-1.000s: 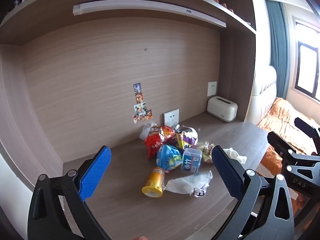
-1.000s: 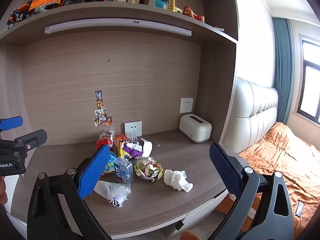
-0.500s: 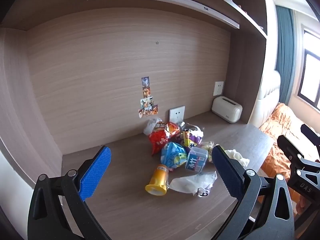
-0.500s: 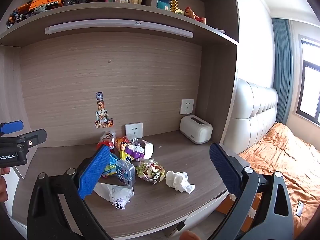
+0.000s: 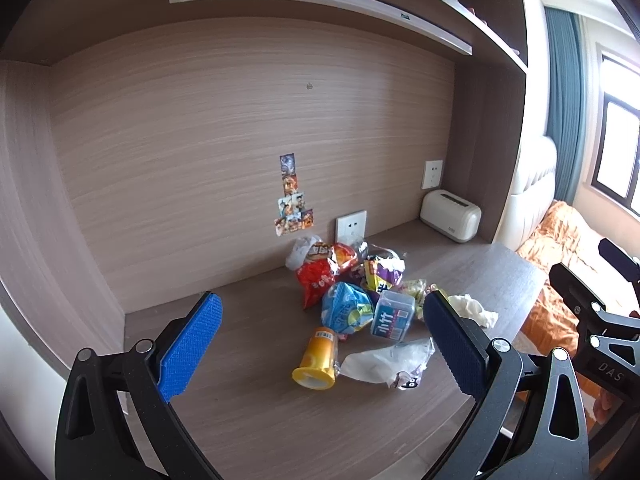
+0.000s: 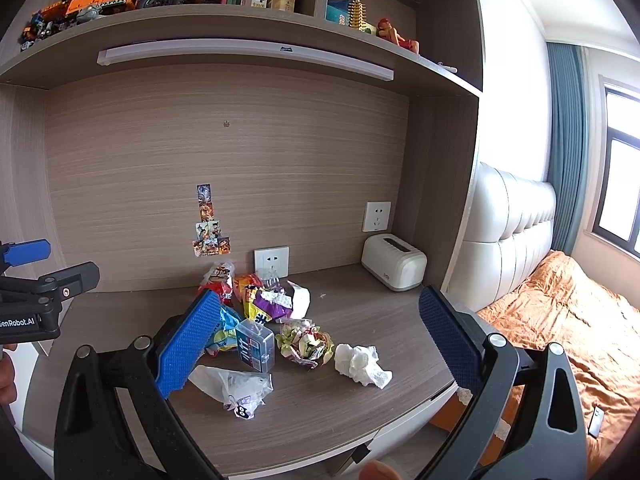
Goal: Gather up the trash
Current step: 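Move both grippers toward the trash pile on the desk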
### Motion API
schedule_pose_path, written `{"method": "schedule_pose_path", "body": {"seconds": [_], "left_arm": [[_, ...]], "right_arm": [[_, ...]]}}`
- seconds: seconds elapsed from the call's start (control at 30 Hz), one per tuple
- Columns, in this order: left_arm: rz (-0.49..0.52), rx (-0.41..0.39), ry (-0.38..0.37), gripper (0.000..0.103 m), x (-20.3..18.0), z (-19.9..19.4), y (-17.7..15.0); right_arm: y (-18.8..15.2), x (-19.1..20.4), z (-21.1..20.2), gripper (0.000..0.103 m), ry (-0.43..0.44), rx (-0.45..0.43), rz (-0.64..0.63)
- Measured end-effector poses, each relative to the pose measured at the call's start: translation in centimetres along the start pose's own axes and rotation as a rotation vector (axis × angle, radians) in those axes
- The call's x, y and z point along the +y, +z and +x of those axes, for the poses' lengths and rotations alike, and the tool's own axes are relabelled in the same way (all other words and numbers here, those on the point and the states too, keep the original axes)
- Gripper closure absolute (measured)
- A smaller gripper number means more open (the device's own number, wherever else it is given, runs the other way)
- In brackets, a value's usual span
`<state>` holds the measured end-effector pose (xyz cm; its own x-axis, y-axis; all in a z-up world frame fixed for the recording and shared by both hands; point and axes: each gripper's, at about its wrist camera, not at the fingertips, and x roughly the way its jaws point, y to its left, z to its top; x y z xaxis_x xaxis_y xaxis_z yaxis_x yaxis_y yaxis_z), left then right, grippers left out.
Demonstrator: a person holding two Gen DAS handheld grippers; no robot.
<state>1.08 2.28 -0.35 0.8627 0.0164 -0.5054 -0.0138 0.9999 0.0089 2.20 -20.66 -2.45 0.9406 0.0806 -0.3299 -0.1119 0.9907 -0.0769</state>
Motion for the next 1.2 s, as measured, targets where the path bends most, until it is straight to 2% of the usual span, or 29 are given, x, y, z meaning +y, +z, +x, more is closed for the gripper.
{"method": "schedule_pose_path", "body": {"seconds": [0.43, 0.9, 1.2], "left_arm": [[0.007, -0.022, -0.014, 0.005, -0.3, -0.7, -0.1], [0.005, 0.006, -0.043, 0.005, 0.0, -0.2, -0.4], [-0.006, 0.016, -0.038, 0.005, 0.3, 0.3, -0.4]], "right_arm": [[-0.1, 0.1, -0.4, 0.004, 0.001, -0.011, 0.02], [0.1, 0.0, -0.2, 0.004, 0.048, 0.008, 0.071], [-0.1, 1.1, 0.1, 0.004, 0.007, 0.001, -0.004]]}}
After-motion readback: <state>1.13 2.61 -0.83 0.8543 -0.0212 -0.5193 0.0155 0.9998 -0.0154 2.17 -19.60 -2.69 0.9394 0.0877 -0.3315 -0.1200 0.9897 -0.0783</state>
